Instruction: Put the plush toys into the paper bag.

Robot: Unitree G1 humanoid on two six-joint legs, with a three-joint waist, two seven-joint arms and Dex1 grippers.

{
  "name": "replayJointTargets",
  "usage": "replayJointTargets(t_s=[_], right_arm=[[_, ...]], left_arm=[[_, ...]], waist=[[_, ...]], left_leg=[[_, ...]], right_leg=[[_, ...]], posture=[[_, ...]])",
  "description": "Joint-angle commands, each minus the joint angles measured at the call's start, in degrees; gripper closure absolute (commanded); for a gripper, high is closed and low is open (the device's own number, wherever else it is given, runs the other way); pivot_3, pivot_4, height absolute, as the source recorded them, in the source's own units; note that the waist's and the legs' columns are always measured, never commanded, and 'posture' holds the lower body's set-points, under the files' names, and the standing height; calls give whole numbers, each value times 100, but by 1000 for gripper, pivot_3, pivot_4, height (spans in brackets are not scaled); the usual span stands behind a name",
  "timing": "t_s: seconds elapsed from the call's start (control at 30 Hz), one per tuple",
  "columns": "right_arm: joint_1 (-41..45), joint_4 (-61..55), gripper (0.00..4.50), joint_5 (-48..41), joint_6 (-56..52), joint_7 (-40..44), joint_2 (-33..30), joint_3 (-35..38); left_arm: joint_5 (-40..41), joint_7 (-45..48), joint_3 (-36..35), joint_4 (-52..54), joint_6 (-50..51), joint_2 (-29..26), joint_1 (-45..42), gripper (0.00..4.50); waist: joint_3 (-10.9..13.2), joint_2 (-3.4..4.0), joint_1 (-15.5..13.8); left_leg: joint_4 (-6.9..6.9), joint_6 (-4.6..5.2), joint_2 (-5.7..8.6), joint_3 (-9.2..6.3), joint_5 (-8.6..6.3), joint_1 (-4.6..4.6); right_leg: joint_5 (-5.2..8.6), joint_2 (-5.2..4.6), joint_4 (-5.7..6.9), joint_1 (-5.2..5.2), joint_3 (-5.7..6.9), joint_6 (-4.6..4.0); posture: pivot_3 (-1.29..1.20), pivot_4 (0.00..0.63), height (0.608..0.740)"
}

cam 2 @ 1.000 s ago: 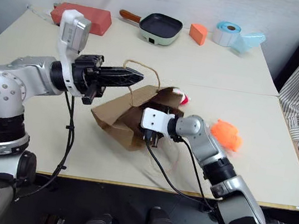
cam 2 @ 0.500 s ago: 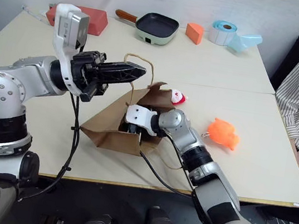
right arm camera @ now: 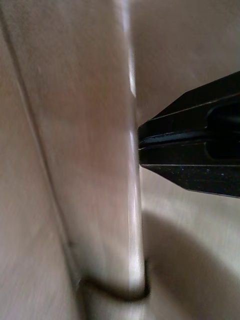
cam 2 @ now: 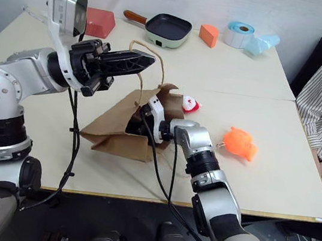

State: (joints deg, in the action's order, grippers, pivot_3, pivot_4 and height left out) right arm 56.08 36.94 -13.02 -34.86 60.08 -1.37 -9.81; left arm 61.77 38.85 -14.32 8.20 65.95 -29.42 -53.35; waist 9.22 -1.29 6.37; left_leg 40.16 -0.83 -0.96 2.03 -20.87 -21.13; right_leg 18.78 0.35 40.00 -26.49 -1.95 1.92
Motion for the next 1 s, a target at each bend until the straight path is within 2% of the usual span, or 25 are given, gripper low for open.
replayJointTargets(t_s=[0.03,0.17,0.37,0.53,0.73,0.9,1.0], right_arm=[[-84,140,4466,539,575,-192,18,-523],[-191,728,4466,1455,1567,-676,-158,-1198],[-184,1161,4466,1914,2234,-740,-330,-1473],[-194,1160,4466,1819,2248,-744,-309,-1293],[-342,449,4466,1547,1983,-612,-415,-997],[-424,230,4466,1569,1761,-638,-447,-1026],[-417,402,4466,1659,1832,-754,-450,-1066]], left_arm=[[136,-38,-24,155,-133,20,-72,4500],[264,-175,-229,-24,-138,-26,-358,4500],[328,-290,-385,-303,-197,-90,-691,4500],[332,-233,-262,-172,-181,-72,-588,4500],[-228,66,182,43,-538,-168,-16,4500],[16,-16,-125,-355,-509,-159,-379,4500],[-176,225,162,-138,-578,-231,-230,4500]], waist=[[0,0,3],[-1,0,25],[-6,1,5],[-6,2,-10],[-6,2,-64],[-6,2,-130],[-6,2,-134]], left_leg=[[0,0,0,1,0,0],[-1,-1,0,2,1,2],[5,-5,1,3,3,24],[-7,-5,2,1,3,66],[-16,-3,2,-4,1,90],[-15,0,2,-5,0,84],[-20,0,2,-5,-1,86]], right_leg=[[0,0,0,0,0,0],[0,0,2,-1,-3,0],[0,0,4,17,-4,0],[0,-1,0,64,-3,0],[0,-2,-16,97,-1,0],[0,-1,-23,94,0,0],[0,-1,-26,95,0,0]], posture=[[0,150,740],[0,150,740],[0,150,740],[0,150,740],[0,150,740],[0,150,740],[0,150,740]])
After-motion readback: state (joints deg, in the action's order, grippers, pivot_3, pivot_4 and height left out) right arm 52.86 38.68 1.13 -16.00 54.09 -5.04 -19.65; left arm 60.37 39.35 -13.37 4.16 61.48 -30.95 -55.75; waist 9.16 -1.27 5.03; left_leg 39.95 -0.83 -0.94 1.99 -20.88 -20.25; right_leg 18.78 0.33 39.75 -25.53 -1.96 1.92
